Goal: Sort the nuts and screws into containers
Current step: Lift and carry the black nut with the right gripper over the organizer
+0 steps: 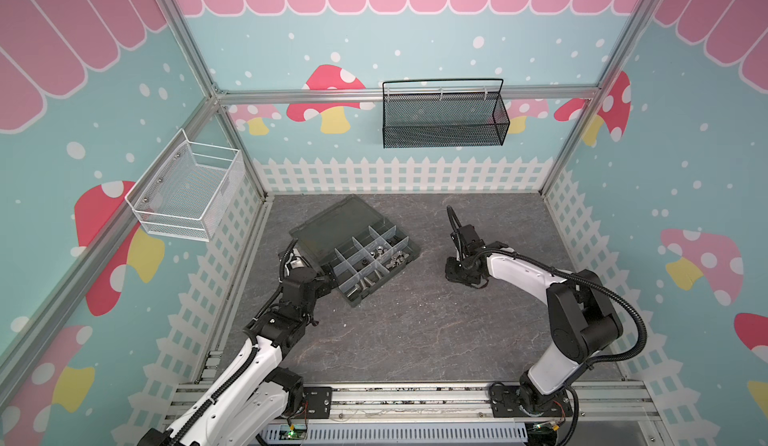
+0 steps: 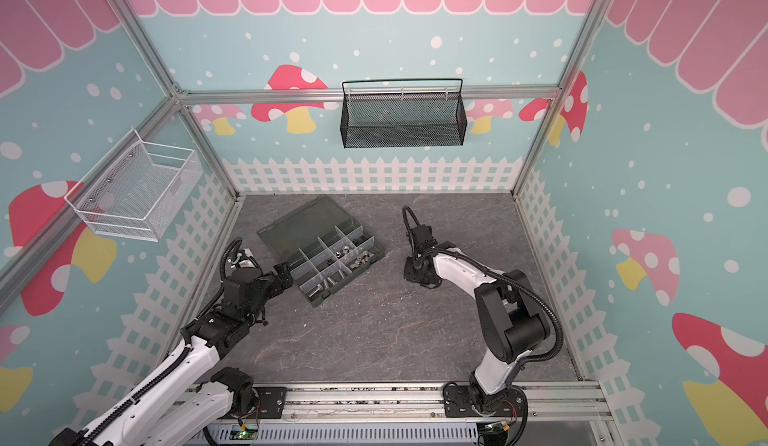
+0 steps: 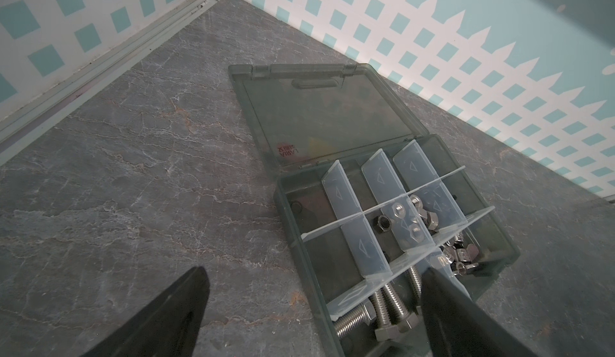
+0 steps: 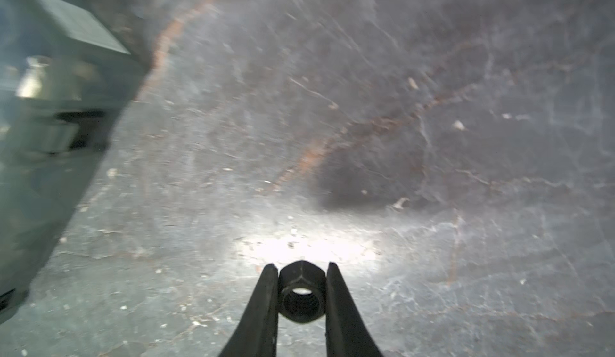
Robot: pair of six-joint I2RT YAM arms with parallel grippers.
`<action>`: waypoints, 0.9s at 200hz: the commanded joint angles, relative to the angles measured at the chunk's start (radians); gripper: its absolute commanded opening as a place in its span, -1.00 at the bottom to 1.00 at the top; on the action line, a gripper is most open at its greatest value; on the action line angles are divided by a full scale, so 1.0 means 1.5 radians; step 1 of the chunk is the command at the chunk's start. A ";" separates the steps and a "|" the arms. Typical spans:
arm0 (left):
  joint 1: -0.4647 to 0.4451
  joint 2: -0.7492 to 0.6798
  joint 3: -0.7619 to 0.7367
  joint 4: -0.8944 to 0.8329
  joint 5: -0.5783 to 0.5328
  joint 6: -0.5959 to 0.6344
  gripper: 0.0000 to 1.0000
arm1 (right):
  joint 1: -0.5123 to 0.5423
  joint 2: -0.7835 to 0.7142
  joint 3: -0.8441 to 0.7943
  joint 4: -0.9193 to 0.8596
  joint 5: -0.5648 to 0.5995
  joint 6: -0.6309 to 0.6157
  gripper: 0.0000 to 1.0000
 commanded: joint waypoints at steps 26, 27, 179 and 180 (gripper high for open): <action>0.005 0.004 -0.007 0.011 0.008 -0.018 0.99 | 0.078 0.056 0.120 -0.040 0.064 -0.016 -1.00; 0.005 0.004 -0.007 0.011 0.008 -0.018 1.00 | 0.079 0.057 0.121 -0.040 0.064 -0.016 -1.00; 0.005 0.004 -0.011 0.013 0.011 -0.021 0.99 | 0.241 0.289 0.500 -0.100 0.091 -0.131 -1.00; 0.005 0.004 -0.011 0.013 0.011 -0.021 0.99 | 0.242 0.290 0.502 -0.101 0.092 -0.132 -1.00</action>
